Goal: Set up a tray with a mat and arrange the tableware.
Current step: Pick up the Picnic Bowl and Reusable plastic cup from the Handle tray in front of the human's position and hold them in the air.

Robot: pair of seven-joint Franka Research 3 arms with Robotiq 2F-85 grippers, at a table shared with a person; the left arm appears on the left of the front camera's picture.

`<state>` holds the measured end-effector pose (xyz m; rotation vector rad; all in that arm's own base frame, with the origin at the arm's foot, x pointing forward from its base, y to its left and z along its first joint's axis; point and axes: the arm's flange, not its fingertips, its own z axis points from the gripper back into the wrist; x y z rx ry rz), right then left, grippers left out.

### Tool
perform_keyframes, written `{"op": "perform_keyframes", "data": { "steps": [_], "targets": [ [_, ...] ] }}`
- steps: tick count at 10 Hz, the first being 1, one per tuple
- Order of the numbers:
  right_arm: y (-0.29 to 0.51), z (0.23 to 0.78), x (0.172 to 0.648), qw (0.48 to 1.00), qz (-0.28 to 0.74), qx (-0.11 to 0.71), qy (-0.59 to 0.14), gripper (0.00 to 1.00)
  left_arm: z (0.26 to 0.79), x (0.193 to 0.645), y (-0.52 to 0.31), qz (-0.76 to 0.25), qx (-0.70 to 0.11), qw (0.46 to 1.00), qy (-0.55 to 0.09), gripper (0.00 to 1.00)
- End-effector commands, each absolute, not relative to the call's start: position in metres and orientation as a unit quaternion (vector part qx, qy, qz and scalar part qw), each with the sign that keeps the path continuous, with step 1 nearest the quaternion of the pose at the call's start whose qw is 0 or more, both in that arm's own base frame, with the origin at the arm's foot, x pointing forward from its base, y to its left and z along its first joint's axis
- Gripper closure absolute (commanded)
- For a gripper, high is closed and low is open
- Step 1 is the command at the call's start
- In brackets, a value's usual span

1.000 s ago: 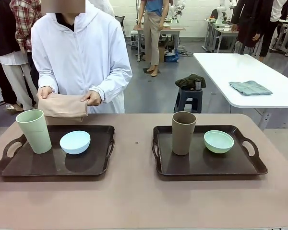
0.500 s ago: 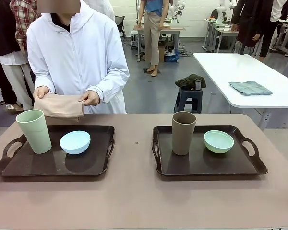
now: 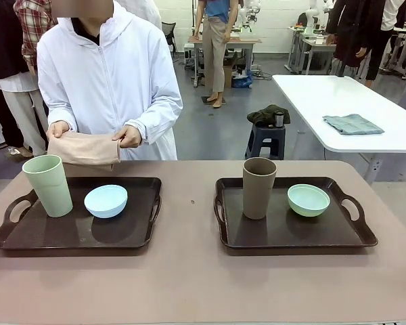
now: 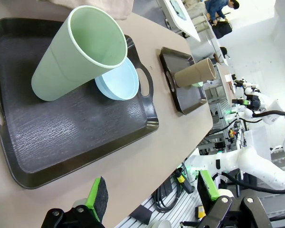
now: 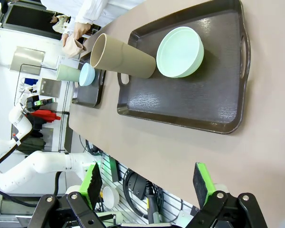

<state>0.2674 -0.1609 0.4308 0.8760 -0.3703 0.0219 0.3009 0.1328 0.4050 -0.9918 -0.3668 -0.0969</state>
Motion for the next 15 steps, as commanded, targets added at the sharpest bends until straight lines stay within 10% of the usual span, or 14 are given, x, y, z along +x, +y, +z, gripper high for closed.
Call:
{"op": "perform_keyframes", "data": {
  "steps": [1,9,13,15],
  "targets": [
    [-0.145,0.447,0.269,0.895,0.005,0.409,-0.179,0.0,0.409,0.306,0.132,-0.078,-0.461,0.862,-0.195,0.0],
    [0.106,0.613,0.283,0.938,0.083,0.3,-0.153,0.0,0.475,0.312,0.095,-0.421,-0.231,0.802,-0.355,0.0],
    [0.227,0.628,0.294,0.958,0.135,0.183,-0.178,0.0,0.465,0.328,0.09,-0.496,-0.115,0.806,-0.303,0.0],
    [0.242,0.626,0.299,0.957,0.147,0.175,-0.179,0.0,0.465,0.337,0.095,-0.497,-0.183,0.81,-0.253,0.0]
  ]
}}
